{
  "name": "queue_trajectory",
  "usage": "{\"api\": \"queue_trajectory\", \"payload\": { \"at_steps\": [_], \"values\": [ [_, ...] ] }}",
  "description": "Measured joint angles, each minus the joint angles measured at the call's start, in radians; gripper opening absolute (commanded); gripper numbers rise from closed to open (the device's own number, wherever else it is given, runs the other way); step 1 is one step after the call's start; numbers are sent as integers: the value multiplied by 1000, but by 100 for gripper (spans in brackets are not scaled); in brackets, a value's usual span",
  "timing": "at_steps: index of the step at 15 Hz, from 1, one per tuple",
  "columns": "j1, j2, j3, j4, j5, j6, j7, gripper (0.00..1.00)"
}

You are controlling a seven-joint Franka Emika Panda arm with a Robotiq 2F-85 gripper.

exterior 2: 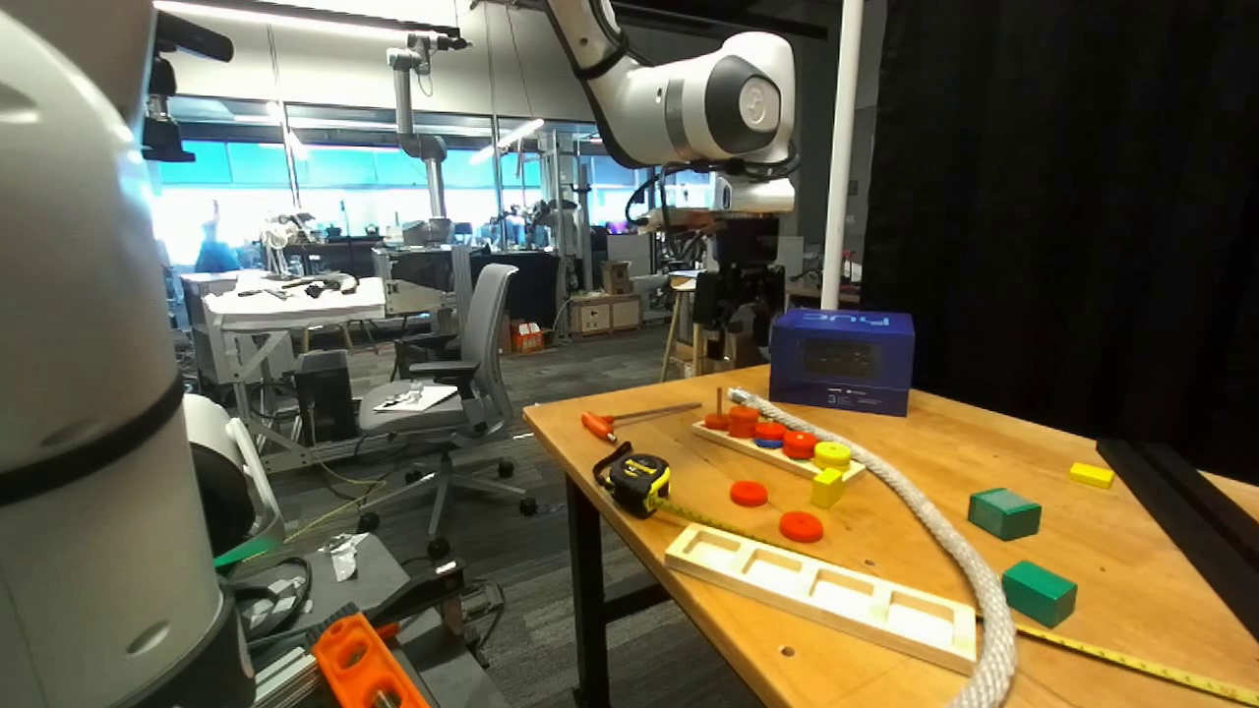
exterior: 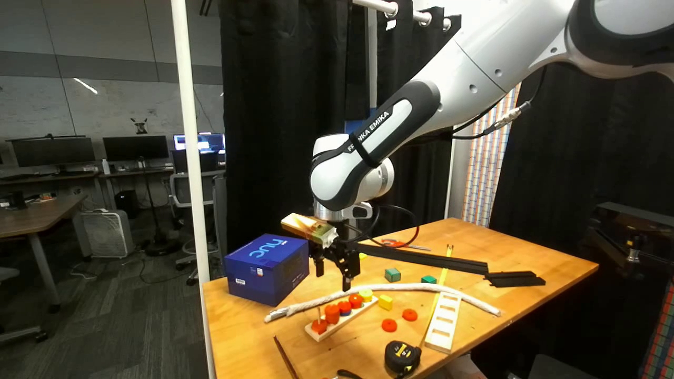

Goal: Pick up the orange objects and put them on the table

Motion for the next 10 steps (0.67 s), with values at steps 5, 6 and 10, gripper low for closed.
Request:
{"api": "queue_trajectory", "payload": {
  "at_steps": [5, 6, 10],
  "values": [
    [1, 1, 0, -32, 69, 45, -1, 100],
    [1, 2, 0, -40, 75, 53, -1, 100],
    [1, 6, 0, -71, 80, 86, -1, 100]
  ]
}}
